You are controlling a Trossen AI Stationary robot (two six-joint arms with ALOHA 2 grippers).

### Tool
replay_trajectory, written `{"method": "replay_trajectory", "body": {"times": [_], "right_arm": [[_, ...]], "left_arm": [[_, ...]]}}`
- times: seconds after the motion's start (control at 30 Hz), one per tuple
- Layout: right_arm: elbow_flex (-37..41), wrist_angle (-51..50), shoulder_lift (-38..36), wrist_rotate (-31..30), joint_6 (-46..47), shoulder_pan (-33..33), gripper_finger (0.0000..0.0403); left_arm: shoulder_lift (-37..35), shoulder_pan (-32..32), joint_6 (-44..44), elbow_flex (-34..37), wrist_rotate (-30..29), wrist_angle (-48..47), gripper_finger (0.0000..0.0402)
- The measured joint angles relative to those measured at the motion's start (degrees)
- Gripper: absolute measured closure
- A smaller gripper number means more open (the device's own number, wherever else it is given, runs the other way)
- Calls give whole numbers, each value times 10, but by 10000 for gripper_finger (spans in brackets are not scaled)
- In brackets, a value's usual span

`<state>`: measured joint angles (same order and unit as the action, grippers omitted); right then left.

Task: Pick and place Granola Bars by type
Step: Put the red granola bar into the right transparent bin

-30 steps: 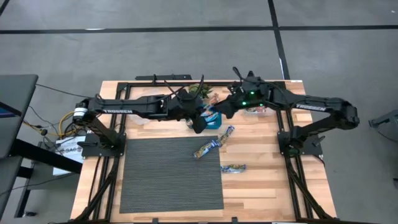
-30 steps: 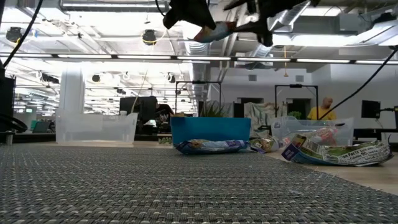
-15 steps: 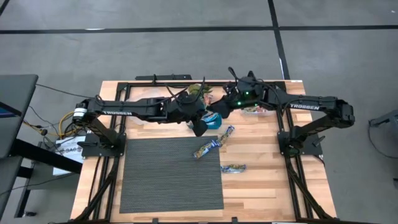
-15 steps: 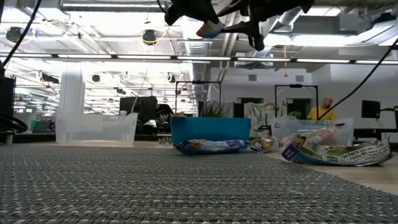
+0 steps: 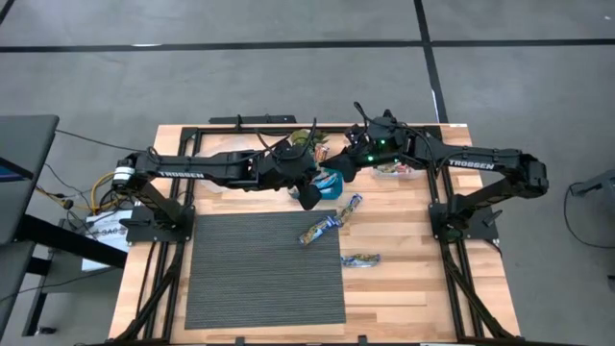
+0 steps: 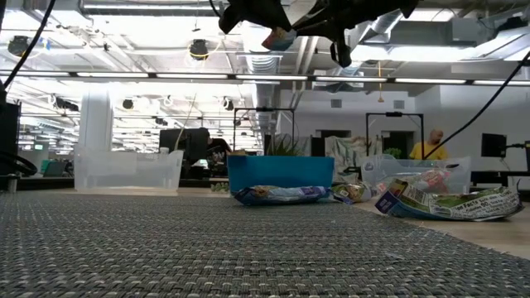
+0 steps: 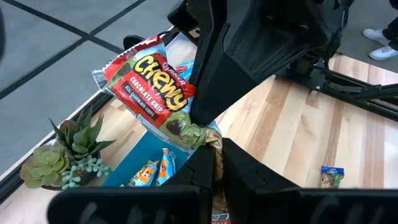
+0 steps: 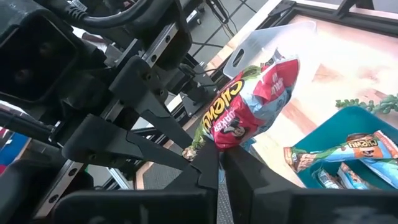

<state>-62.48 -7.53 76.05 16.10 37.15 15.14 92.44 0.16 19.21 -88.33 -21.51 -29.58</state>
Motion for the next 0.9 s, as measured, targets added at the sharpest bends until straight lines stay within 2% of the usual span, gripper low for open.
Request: {"method": "replay_trajectory", "body": {"times": [0.17,0.37,0.6,0.77,0.9], "right_arm": [[0,0,0,-1,-5,0,401],[-1,-26,0,2,-13,0,402],[0,-75,0,5,-30,-9,403],[0,-151,0,3,-57,-9,403],[0,-246,-7,-47,-97,-3,403]], "left_arm": [[0,0,0,0,0,1,386],[0,0,15,0,-2,-6,353],[0,1,15,0,2,-16,280],[0,2,15,0,-2,-19,227],[0,2,15,0,3,-20,205]]}}
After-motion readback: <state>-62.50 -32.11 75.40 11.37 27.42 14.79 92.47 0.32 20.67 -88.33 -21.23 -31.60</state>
